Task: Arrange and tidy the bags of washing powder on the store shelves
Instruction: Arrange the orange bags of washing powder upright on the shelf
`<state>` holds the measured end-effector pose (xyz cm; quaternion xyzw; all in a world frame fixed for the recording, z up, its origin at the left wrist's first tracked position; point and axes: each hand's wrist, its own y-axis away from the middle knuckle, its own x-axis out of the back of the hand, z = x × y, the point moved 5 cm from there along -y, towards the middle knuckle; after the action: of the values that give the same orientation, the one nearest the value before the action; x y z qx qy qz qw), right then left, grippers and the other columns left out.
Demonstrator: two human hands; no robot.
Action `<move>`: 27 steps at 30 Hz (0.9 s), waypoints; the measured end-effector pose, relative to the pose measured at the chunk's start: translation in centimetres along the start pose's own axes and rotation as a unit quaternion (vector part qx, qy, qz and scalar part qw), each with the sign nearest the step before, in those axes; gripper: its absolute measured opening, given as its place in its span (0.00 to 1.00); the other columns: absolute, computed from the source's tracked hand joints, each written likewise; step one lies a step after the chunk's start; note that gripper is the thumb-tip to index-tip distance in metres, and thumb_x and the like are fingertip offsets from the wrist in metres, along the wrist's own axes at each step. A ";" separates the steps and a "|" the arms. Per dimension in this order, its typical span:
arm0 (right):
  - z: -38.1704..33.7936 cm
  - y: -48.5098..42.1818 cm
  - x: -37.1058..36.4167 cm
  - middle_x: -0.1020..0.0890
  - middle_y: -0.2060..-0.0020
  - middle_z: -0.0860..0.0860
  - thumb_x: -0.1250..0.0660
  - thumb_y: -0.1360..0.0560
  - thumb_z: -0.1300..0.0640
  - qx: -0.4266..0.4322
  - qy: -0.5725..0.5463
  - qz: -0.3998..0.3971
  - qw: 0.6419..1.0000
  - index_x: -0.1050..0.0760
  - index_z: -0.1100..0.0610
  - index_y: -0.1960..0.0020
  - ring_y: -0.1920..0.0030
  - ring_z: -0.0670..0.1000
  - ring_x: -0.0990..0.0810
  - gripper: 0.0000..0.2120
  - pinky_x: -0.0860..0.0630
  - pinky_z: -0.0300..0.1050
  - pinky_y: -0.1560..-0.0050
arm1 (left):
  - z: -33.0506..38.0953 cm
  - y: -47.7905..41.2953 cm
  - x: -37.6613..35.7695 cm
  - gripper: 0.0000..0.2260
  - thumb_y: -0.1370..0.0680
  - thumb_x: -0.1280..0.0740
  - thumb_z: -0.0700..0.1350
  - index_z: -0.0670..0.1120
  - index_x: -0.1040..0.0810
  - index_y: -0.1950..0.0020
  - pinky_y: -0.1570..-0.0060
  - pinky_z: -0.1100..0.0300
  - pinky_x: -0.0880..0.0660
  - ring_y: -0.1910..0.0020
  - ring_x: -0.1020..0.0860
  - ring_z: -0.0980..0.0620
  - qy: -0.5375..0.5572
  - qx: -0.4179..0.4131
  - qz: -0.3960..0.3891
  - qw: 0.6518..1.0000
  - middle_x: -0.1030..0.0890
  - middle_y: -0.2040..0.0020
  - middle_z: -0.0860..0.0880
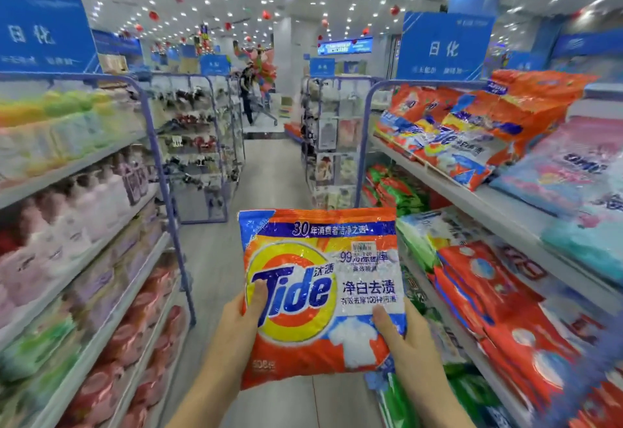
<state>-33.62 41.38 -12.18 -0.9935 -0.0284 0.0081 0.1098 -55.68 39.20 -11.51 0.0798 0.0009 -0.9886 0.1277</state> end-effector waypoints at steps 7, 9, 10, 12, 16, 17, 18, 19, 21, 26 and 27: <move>2.5 -14.5 1.1 0.16 0.49 0.46 0.34 0.30 0.50 0.010 0.004 0.054 0.998 0.24 0.51 0.40 0.50 0.46 0.17 0.18 0.21 0.39 0.55 | 0.4 -16.3 -4.1 0.49 0.61 0.19 0.64 0.46 0.24 0.44 0.65 0.53 0.19 0.58 0.15 0.42 -0.037 0.031 -0.112 0.993 0.14 0.55 0.44; 2.4 -18.8 2.3 0.16 0.51 0.41 0.35 0.30 0.51 0.033 0.021 0.078 0.996 0.24 0.50 0.42 0.53 0.41 0.17 0.16 0.23 0.32 0.59 | 0.5 -21.3 -6.3 0.47 0.59 0.19 0.63 0.46 0.24 0.44 0.66 0.54 0.19 0.59 0.15 0.42 -0.036 0.029 -0.128 0.991 0.14 0.56 0.44; 2.5 -20.9 3.0 0.16 0.52 0.40 0.35 0.30 0.50 0.037 0.025 0.086 0.995 0.24 0.49 0.43 0.53 0.41 0.17 0.16 0.23 0.31 0.60 | 0.7 -24.0 -7.5 0.46 0.57 0.19 0.63 0.46 0.24 0.43 0.66 0.54 0.19 0.59 0.15 0.43 -0.030 0.023 -0.134 0.990 0.14 0.56 0.45; 2.7 -25.2 4.5 0.16 0.52 0.43 0.35 0.32 0.46 0.034 0.031 0.103 0.994 0.24 0.48 0.42 0.51 0.45 0.17 0.19 0.21 0.36 0.57 | 1.2 -29.0 -10.2 0.48 0.57 0.20 0.66 0.47 0.25 0.43 0.63 0.52 0.19 0.58 0.15 0.43 -0.034 0.011 -0.150 0.988 0.14 0.55 0.45; 2.1 -33.5 7.6 0.18 0.47 0.46 0.35 0.33 0.44 0.035 0.044 0.134 0.989 0.26 0.46 0.40 0.48 0.47 0.18 0.22 0.21 0.44 0.49 | 2.2 -38.2 -15.8 0.50 0.61 0.22 0.68 0.47 0.23 0.44 0.63 0.54 0.19 0.57 0.15 0.42 -0.025 0.007 -0.205 0.978 0.14 0.55 0.44; 2.0 -35.3 8.3 0.17 0.47 0.45 0.35 0.31 0.46 0.043 0.051 0.138 0.988 0.26 0.47 0.39 0.49 0.45 0.18 0.21 0.21 0.39 0.53 | 2.3 -40.2 -17.2 0.48 0.60 0.21 0.68 0.47 0.23 0.44 0.63 0.54 0.19 0.57 0.15 0.42 -0.020 0.009 -0.220 0.975 0.14 0.54 0.44; 1.8 -37.0 9.0 0.17 0.48 0.44 0.35 0.30 0.48 0.046 0.057 0.145 0.987 0.26 0.49 0.39 0.51 0.43 0.18 0.19 0.21 0.35 0.56 | 2.5 -42.2 -18.5 0.45 0.56 0.20 0.67 0.47 0.23 0.44 0.64 0.55 0.19 0.57 0.16 0.42 -0.008 0.014 -0.236 0.972 0.14 0.54 0.43; 1.8 -38.7 9.6 0.17 0.50 0.42 0.35 0.28 0.51 0.047 0.061 0.154 0.985 0.26 0.49 0.39 0.53 0.41 0.18 0.17 0.23 0.32 0.58 | 2.5 -44.1 -19.8 0.40 0.51 0.20 0.64 0.47 0.23 0.44 0.65 0.55 0.19 0.57 0.16 0.41 0.004 0.020 -0.251 0.968 0.15 0.53 0.42; 1.6 -41.4 10.8 0.17 0.54 0.38 0.34 0.26 0.55 0.048 0.066 0.176 0.981 0.26 0.48 0.41 0.56 0.35 0.19 0.14 0.25 0.28 0.61 | 2.7 -47.9 -22.2 0.31 0.42 0.25 0.58 0.47 0.24 0.42 0.66 0.55 0.19 0.57 0.16 0.41 0.018 0.016 -0.269 0.963 0.15 0.53 0.42; 1.6 -46.6 12.4 0.19 0.54 0.30 0.34 0.30 0.48 0.069 0.109 0.234 0.964 0.27 0.41 0.45 0.52 0.31 0.23 0.14 0.26 0.27 0.56 | 3.2 -56.5 -28.2 0.22 0.38 0.29 0.55 0.47 0.21 0.47 0.68 0.60 0.20 0.59 0.15 0.45 0.025 -0.032 -0.287 0.957 0.14 0.56 0.45; 1.8 -47.4 12.7 0.19 0.54 0.30 0.35 0.33 0.47 0.078 0.118 0.248 0.958 0.27 0.42 0.45 0.51 0.32 0.22 0.16 0.26 0.27 0.55 | 3.3 -58.1 -29.4 0.21 0.37 0.30 0.56 0.47 0.20 0.48 0.68 0.61 0.20 0.59 0.15 0.47 0.022 -0.045 -0.294 0.954 0.14 0.56 0.46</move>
<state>-23.54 88.71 -3.65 -0.9515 0.2332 -0.0795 0.1842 -42.77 102.75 -4.73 0.0923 0.0718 -0.9792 -0.1657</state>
